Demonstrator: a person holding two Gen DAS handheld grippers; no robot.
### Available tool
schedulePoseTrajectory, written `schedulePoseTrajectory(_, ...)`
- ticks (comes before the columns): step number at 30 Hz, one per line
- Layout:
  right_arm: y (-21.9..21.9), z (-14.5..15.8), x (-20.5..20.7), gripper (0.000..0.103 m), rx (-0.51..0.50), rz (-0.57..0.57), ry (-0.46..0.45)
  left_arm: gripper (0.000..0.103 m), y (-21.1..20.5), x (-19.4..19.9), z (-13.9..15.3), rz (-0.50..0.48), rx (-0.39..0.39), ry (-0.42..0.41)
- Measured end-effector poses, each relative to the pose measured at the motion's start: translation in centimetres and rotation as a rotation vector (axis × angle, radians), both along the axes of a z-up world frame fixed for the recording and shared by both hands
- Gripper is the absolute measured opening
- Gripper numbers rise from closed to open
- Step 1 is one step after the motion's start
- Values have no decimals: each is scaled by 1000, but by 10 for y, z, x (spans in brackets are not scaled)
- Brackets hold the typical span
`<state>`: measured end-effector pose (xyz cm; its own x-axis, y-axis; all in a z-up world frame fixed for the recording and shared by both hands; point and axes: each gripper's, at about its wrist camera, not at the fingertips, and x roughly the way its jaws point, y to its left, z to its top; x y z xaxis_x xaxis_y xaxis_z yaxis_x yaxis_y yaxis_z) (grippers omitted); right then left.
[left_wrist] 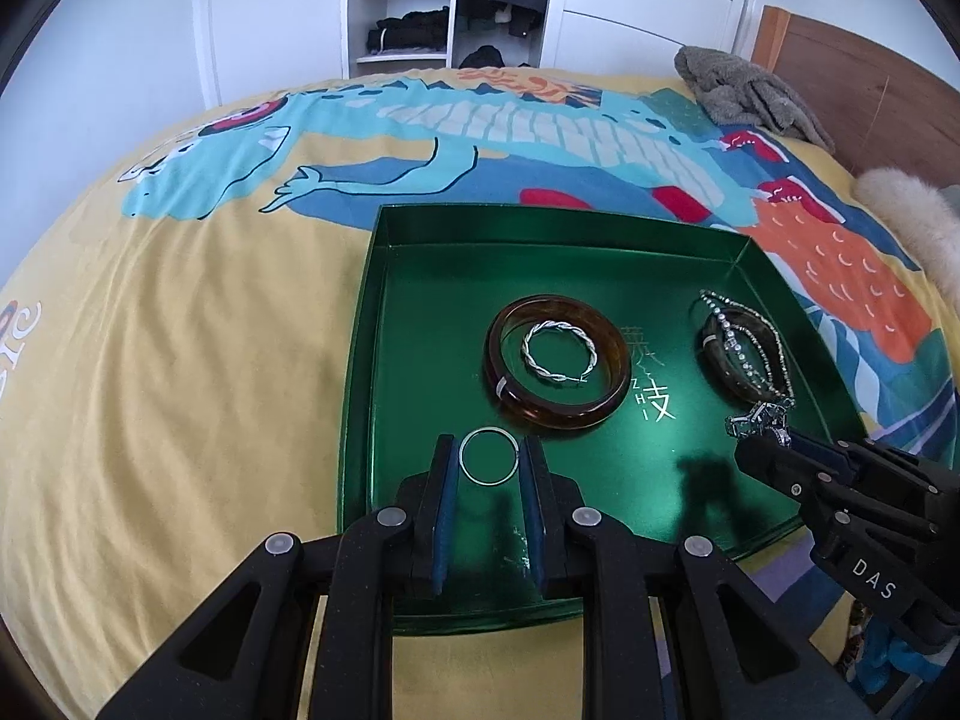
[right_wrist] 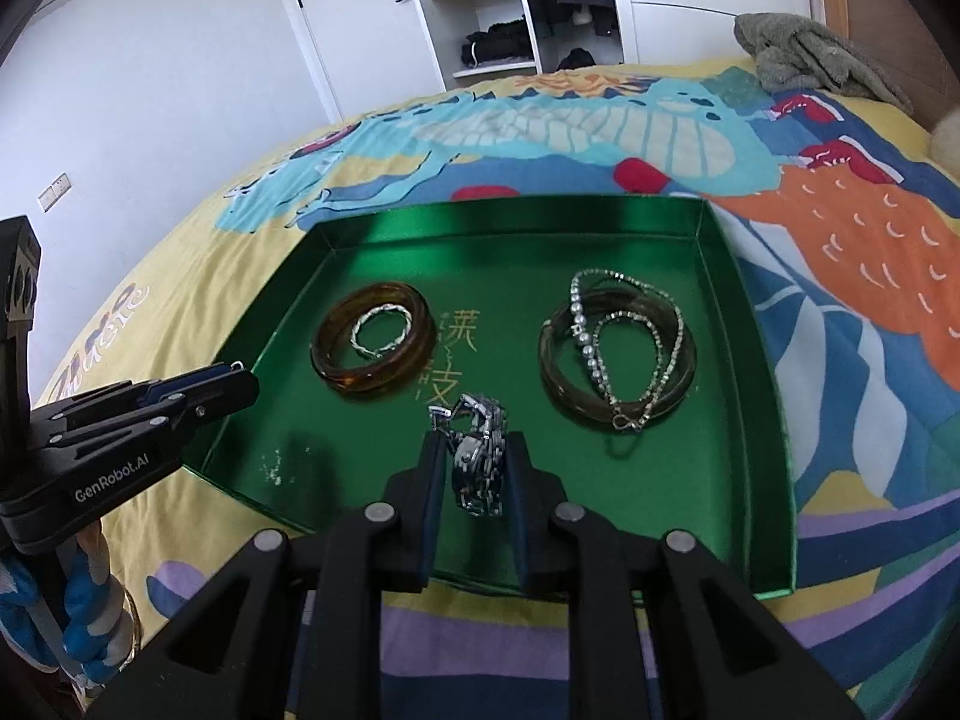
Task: Organize jewelry
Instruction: 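Carry the ring and watch over the green tray with both tools, then drop the ring into the tray while the right tool drops the watch beside the dark bangle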
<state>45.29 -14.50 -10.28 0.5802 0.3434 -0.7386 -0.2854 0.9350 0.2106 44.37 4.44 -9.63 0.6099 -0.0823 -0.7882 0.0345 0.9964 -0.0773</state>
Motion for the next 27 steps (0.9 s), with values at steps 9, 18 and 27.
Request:
schedulePoseTrajectory(9, 4, -15, 9, 18, -52, 7, 25, 20, -10, 8, -21, 7, 41, 29)
schedulePoseTrajectory(18, 6, -15, 9, 19, -113, 2, 37, 20, -13, 9, -21, 35, 71, 24)
schedulePoseTrajectory(27, -7, -7, 3, 19, -120, -44, 58, 22, -7, 7, -17, 44, 97, 34)
